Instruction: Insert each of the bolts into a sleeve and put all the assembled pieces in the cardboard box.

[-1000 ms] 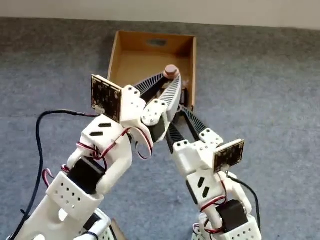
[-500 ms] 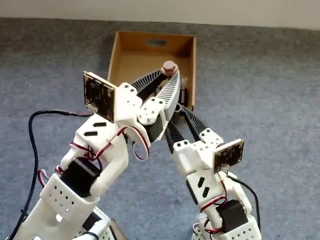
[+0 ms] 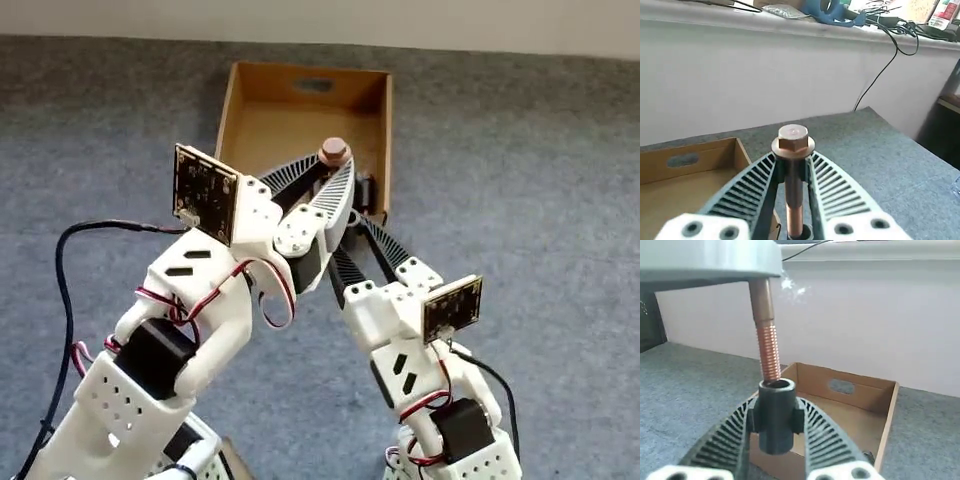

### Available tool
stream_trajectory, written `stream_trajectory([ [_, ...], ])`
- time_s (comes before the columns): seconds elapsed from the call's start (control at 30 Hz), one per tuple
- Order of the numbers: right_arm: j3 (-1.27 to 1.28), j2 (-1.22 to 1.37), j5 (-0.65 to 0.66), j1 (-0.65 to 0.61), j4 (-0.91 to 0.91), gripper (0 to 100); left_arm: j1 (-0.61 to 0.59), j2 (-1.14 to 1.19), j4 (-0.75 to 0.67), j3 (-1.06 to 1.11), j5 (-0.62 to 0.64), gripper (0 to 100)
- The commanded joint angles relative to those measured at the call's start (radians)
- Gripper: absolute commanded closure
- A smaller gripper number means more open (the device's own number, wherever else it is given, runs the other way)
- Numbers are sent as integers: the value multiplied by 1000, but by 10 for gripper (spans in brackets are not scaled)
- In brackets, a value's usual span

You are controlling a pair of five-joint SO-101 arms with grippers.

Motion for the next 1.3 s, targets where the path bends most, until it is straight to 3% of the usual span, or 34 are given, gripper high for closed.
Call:
stream_trajectory([
  [0.0,-7,-15,11,-2,-2,991,13,-10,3,-41,9,993],
  [1.0,-7,-15,11,-7,-2,991,45,2,12,-71,84,993],
  [1.27,-7,-15,11,-7,-2,991,47,148,199,-249,83,993],
])
